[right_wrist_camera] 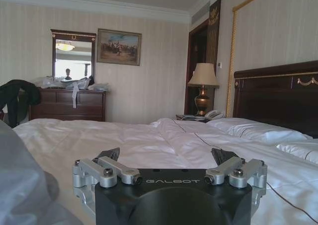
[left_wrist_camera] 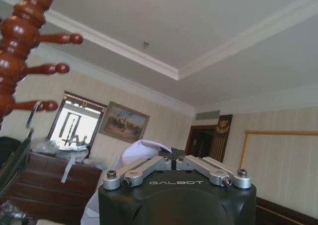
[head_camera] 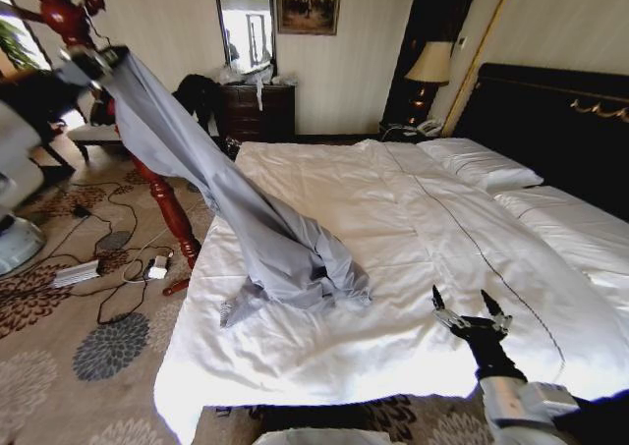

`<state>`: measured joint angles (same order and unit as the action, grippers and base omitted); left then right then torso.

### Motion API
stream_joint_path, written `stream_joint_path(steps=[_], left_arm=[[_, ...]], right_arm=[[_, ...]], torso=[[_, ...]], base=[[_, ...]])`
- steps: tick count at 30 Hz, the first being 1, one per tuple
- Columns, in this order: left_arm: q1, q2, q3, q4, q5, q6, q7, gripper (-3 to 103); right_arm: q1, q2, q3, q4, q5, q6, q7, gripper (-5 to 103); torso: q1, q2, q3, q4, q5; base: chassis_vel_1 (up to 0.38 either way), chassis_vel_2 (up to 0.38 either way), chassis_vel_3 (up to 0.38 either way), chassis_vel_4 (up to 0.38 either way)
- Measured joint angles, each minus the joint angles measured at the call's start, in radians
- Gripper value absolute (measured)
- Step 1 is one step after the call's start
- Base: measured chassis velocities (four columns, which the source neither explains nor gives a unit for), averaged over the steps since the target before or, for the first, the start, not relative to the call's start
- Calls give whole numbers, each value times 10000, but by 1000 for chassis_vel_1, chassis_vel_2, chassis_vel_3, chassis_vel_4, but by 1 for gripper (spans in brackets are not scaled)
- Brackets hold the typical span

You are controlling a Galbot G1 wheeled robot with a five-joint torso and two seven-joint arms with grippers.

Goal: Pick up the clothes from the bed and hang them on the clothes hanger.

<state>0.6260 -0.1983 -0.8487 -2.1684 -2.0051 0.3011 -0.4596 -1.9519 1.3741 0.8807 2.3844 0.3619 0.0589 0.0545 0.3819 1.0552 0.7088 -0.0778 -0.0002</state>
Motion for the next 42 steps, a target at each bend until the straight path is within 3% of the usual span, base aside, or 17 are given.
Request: stream_joint_path(steps=[8,11,12,15,16,20,21,24,25,26,29,31,35,42], left_arm=[[-1002,1572,-206,714,-571,110,458,0],[-377,2976,-1208,1347,-592,-114,798,0],[-377,2976,-1208,1347,-592,-114,798,0],[459,4075,-2252,2166,-655,-266,879,0],[459,4075,-2252,2166,-655,-266,879,0],[1830,5303,-3875,2808,-859,-271,696,0],[1830,5303,-3875,2808,-859,-271,696,0],[3421,6127,-5482,3194,-1055,-252,412,0],[4291,6607,-6414,3450,-1094,-234,296,0],[4291,6607,-6414,3450,-1094,-234,296,0],[5696,7314,-7668,3760,-1056,-198,54,0],[5935,7424,-7842,3787,-1034,-191,1,0],[7752,7904,-8894,3549,-857,-109,-498,0],[9367,8696,-10113,3555,-670,-91,-1265,0]], right_arm=[[172,-49,-220,-156,29,-57,23,100],[193,-46,-320,-258,44,-44,23,100],[193,-46,-320,-258,44,-44,23,100],[245,-46,-451,-351,44,-9,16,100],[245,-46,-451,-351,44,-9,16,100],[374,-66,-623,-451,29,-2,11,100],[374,-66,-623,-451,29,-2,11,100],[411,-66,-732,-505,6,19,5,100],[413,-56,-801,-526,-16,44,-10,100],[413,-56,-801,-526,-16,44,-10,100],[414,-4,-892,-544,-65,104,-28,100],[410,12,-902,-546,-75,122,-32,100],[309,32,-814,-560,-41,255,-76,100],[315,-8,-561,-563,180,279,-87,100]], torso=[[0,0,0,-1,0],[-1,0,-1,-1,3],[-1,0,-1,-1,3],[-1,0,-1,-2,2],[-1,0,-1,-2,2],[-1,1,-1,3,1],[-1,1,-1,3,1],[-1,0,0,-5,4],[0,-1,1,-5,4],[0,-1,1,-5,4],[-1,0,0,-4,7],[-1,0,0,-4,7],[1,-1,2,-6,1],[0,-1,1,-1,3]], base=[[0,0,0,0],[0,0,0,0],[0,0,0,0],[0,0,0,0],[0,0,0,0],[0,0,0,0],[0,0,0,0],[0,0,0,0],[0,0,0,0],[0,0,0,0],[0,0,0,0],[0,0,0,0],[0,0,0,0],[0,0,0,0]])
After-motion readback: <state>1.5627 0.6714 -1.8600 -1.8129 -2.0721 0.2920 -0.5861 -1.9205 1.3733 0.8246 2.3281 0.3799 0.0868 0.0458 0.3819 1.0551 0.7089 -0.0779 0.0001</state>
